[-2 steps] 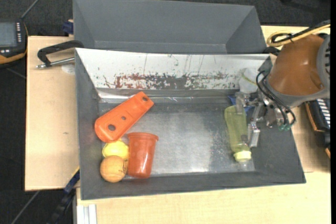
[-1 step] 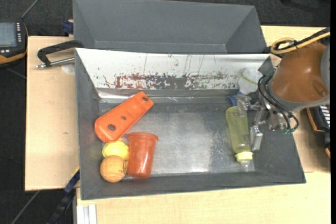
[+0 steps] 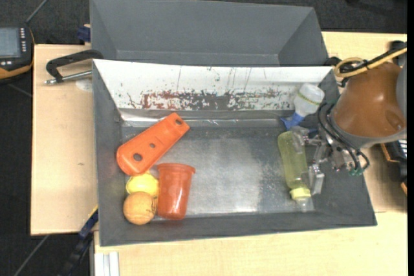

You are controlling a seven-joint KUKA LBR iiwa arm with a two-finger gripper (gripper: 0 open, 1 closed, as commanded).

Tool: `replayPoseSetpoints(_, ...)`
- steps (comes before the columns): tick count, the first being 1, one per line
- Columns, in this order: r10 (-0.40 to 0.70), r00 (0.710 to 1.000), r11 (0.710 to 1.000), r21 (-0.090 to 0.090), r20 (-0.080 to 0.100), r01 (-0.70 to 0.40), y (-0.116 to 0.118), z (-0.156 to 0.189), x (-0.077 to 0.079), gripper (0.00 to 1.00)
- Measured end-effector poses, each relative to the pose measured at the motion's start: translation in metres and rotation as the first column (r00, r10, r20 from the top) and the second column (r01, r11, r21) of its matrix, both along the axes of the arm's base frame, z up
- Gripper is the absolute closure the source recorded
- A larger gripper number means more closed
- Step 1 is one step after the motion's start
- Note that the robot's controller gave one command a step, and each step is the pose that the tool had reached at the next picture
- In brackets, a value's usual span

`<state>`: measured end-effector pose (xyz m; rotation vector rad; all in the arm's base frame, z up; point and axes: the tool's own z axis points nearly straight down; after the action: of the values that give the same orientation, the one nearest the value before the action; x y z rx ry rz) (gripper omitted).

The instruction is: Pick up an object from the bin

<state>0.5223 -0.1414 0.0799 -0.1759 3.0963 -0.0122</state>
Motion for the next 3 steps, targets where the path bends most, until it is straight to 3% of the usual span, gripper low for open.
replayPoseSetpoints(1,0.134,0.991,0.991,-0.011,0.017,-0.134,-0.0068,-0.0027,-0.0182,0.00)
replayPoseSetpoints(2,0.247,0.969,0.969,-0.020,0.022,-0.247,-0.0010,-0.0025,-0.0184,0.00)
replayPoseSetpoints(3,0.285,0.958,0.959,-0.027,0.032,-0.284,0.0005,-0.0024,-0.0206,0.00)
